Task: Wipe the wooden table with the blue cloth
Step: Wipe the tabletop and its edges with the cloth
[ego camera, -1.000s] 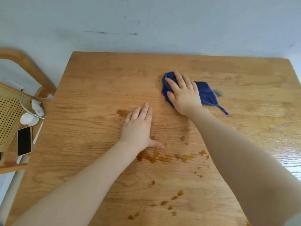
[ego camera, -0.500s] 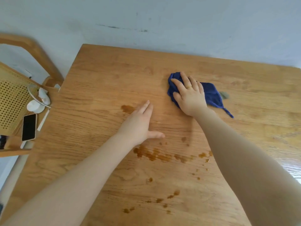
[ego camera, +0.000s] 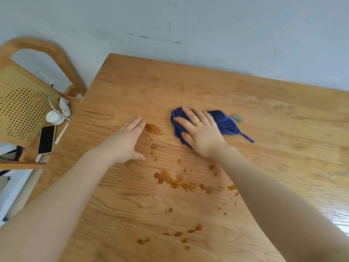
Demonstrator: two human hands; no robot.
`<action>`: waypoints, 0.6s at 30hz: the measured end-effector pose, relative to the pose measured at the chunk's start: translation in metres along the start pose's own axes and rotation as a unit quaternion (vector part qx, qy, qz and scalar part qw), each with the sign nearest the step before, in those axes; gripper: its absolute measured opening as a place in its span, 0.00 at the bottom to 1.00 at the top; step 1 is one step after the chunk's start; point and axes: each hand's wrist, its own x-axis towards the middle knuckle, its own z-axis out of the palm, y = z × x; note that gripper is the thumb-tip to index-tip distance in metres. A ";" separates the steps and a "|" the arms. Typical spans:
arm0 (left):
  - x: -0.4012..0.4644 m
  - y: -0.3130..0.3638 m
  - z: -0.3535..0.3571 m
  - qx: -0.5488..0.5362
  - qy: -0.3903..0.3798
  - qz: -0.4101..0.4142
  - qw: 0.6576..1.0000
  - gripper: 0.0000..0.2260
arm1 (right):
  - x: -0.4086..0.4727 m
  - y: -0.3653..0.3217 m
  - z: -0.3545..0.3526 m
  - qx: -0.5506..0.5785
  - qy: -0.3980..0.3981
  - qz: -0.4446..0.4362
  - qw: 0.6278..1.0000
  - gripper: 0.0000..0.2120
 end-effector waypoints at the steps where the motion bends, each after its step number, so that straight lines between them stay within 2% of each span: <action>1: 0.001 -0.005 0.000 0.018 -0.001 -0.004 1.000 0.50 | 0.013 0.004 -0.002 0.005 0.015 0.035 0.999 0.24; 4: 0.003 -0.020 -0.002 0.053 0.010 -0.016 0.998 0.51 | 0.043 0.001 -0.001 0.015 0.022 0.147 0.989 0.22; 6: 0.006 -0.030 -0.005 0.070 0.013 -0.023 0.997 0.53 | 0.040 -0.016 0.002 0.020 0.026 0.179 0.983 0.23; 11: 0.014 -0.038 -0.005 0.111 0.009 -0.014 0.994 0.55 | -0.004 -0.082 0.025 -0.002 0.013 0.081 0.997 0.24; 15: 0.018 -0.041 -0.007 0.147 0.037 -0.041 0.988 0.61 | 0.011 -0.064 0.018 -0.013 -0.005 0.035 0.999 0.25; 18: 0.017 -0.049 -0.004 0.130 0.036 -0.058 0.989 0.61 | 0.044 -0.043 0.010 -0.017 0.019 0.102 0.995 0.25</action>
